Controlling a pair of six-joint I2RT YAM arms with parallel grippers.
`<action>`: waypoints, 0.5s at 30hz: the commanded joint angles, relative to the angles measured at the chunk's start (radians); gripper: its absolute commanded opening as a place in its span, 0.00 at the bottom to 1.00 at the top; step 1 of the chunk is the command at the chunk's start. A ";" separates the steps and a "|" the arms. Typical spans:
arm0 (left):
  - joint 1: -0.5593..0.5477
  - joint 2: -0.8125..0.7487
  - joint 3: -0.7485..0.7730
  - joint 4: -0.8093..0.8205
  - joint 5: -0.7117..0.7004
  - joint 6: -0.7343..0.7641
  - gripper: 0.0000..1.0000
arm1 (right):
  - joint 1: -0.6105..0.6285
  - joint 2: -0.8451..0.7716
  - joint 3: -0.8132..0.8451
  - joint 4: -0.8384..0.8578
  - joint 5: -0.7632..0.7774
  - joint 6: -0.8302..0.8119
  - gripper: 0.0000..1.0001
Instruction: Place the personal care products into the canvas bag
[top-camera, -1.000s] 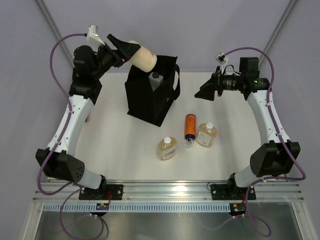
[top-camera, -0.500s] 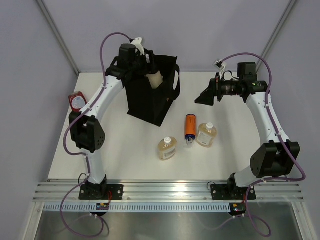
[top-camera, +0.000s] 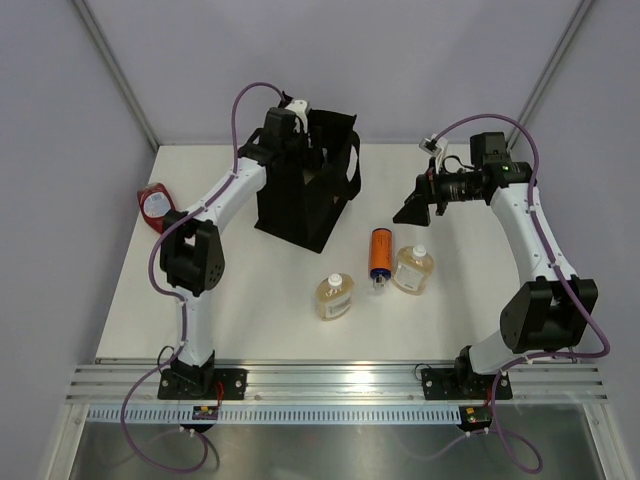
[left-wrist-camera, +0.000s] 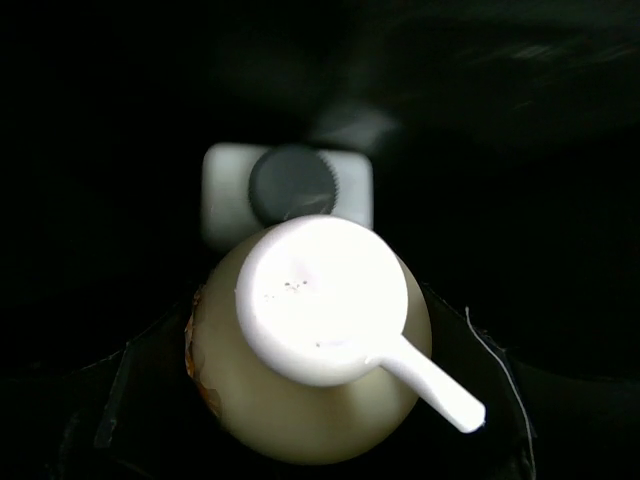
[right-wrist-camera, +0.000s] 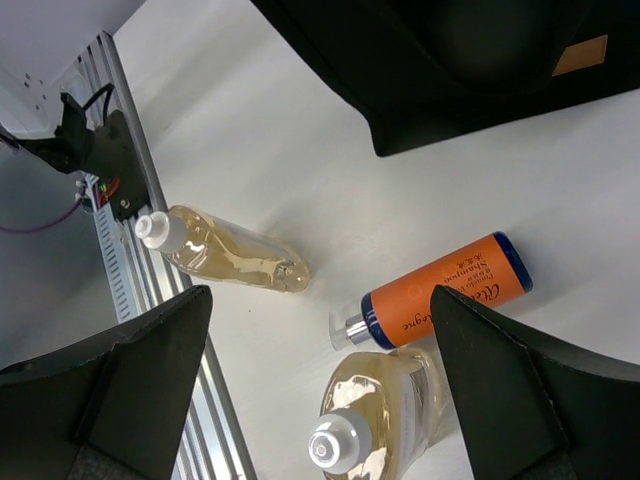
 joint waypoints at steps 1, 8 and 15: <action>0.005 -0.042 0.001 0.213 -0.016 -0.004 0.70 | 0.007 -0.015 -0.010 -0.093 0.038 -0.189 1.00; 0.008 -0.108 -0.041 0.254 0.016 0.005 0.99 | 0.007 -0.047 -0.059 -0.173 0.097 -0.383 1.00; 0.020 -0.203 -0.043 0.224 0.017 0.021 0.99 | 0.010 -0.066 -0.082 -0.170 0.130 -0.456 1.00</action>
